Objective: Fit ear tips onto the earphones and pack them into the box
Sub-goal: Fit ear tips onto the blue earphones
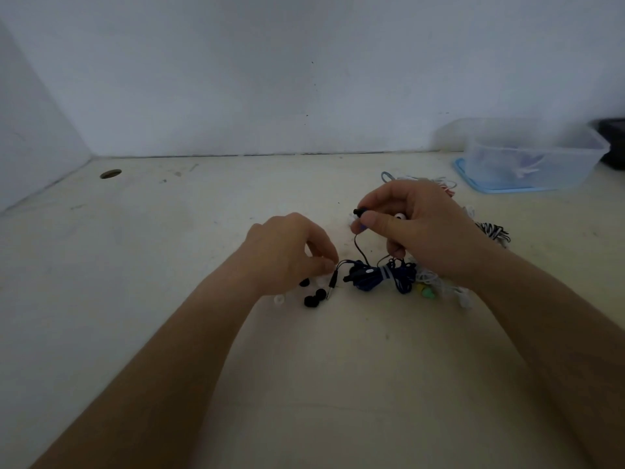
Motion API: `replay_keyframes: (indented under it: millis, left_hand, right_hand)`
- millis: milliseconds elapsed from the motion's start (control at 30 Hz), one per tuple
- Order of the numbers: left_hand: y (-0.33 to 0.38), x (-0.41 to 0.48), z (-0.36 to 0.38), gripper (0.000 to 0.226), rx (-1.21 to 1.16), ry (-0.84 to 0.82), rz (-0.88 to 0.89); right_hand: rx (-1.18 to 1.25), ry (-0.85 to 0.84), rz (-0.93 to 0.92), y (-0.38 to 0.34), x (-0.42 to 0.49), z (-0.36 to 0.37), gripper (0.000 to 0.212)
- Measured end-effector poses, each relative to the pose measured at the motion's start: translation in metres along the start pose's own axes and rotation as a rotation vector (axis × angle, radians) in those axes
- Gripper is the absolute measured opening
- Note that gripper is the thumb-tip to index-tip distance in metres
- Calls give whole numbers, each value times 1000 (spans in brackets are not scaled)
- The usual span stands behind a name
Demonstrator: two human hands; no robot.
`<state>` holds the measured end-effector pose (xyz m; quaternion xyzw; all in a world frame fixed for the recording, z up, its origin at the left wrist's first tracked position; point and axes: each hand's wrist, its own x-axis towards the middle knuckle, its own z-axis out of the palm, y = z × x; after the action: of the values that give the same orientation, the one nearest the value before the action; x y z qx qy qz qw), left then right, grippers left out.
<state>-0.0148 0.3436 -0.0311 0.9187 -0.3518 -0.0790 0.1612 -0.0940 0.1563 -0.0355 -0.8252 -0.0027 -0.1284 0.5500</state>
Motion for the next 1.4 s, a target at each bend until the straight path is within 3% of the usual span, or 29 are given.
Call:
replay_keyframes:
  millis: [267, 500, 733, 933, 1400]
  left_hand:
    - [1, -1, -1, 11, 27, -5, 8]
    - [0, 2, 2, 2, -530, 362, -2]
    - [3, -4, 3, 15, -997, 239, -28]
    - [4, -3, 2, 18, -1231, 175, -72]
    - [6, -4, 1, 19, -1303, 119, -40]
  right_hand:
    - [-35, -6, 6, 3, 0, -1, 6]
    - [-40, -33, 12, 2, -1, 0, 6]
    - [-15, -45, -10, 0, -2, 1, 8]
    - [-11, -16, -18, 0, -2, 2, 7]
    - [3, 16, -46, 1, -2, 2, 5]
